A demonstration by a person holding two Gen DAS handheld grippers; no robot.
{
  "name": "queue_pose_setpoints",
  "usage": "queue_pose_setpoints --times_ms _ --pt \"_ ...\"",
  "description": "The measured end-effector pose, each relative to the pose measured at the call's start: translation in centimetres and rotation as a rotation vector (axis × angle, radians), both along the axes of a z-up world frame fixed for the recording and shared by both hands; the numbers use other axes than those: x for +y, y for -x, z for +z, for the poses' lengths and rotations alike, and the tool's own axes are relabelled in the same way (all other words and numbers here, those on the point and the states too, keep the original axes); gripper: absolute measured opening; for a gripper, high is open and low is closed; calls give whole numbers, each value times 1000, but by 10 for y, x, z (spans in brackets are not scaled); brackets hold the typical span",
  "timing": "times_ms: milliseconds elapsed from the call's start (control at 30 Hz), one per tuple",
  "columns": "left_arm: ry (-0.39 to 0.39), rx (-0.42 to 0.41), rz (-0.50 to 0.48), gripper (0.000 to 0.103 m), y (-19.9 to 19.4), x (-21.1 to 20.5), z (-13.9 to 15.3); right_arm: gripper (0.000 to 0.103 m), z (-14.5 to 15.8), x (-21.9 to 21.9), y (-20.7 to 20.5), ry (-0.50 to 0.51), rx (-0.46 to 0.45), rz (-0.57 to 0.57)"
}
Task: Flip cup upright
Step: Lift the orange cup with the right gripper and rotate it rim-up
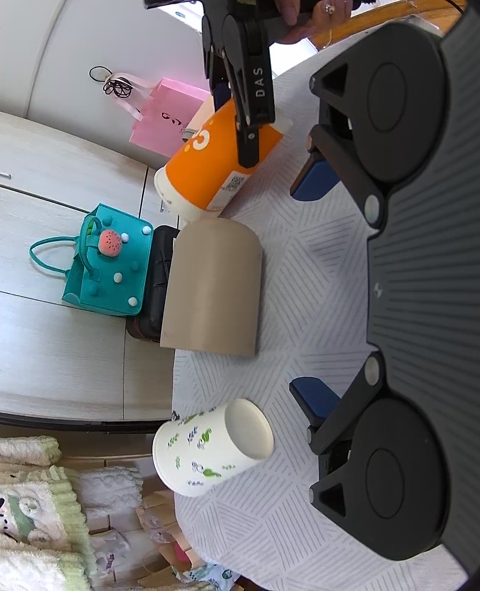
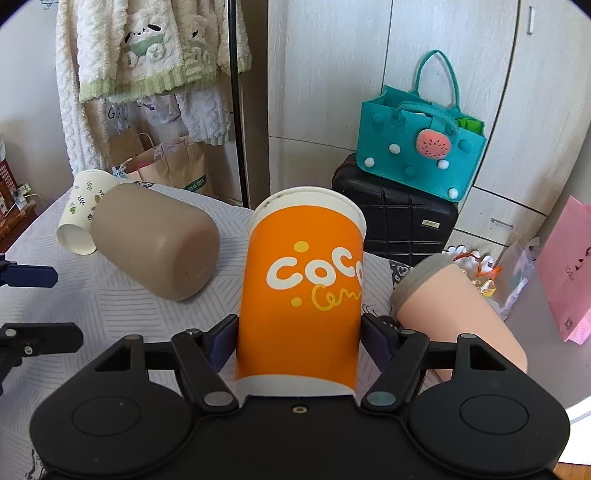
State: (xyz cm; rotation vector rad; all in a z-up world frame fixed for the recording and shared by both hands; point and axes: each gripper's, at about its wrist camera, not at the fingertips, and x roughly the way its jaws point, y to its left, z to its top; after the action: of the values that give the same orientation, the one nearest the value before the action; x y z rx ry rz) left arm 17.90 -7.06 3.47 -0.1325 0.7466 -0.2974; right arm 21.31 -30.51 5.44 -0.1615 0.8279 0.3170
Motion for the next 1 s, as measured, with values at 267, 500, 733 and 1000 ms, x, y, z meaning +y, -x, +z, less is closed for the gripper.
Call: queue_pose_setpoints --times_ms 267,500,733,1000 --pt "13 -3 2 103 17 7 4 75 6 -2 32 -5 -12 -18" --pt "25 2 -36 103 31 3 15 75 14 -4 74 -53 -40 -34" --pt "32 -12 -63 103 56 3 25 75 18 11 112 -73 -48 4" --pt "52 2 -99 103 84 15 29 75 17 43 142 -100 -23 75"
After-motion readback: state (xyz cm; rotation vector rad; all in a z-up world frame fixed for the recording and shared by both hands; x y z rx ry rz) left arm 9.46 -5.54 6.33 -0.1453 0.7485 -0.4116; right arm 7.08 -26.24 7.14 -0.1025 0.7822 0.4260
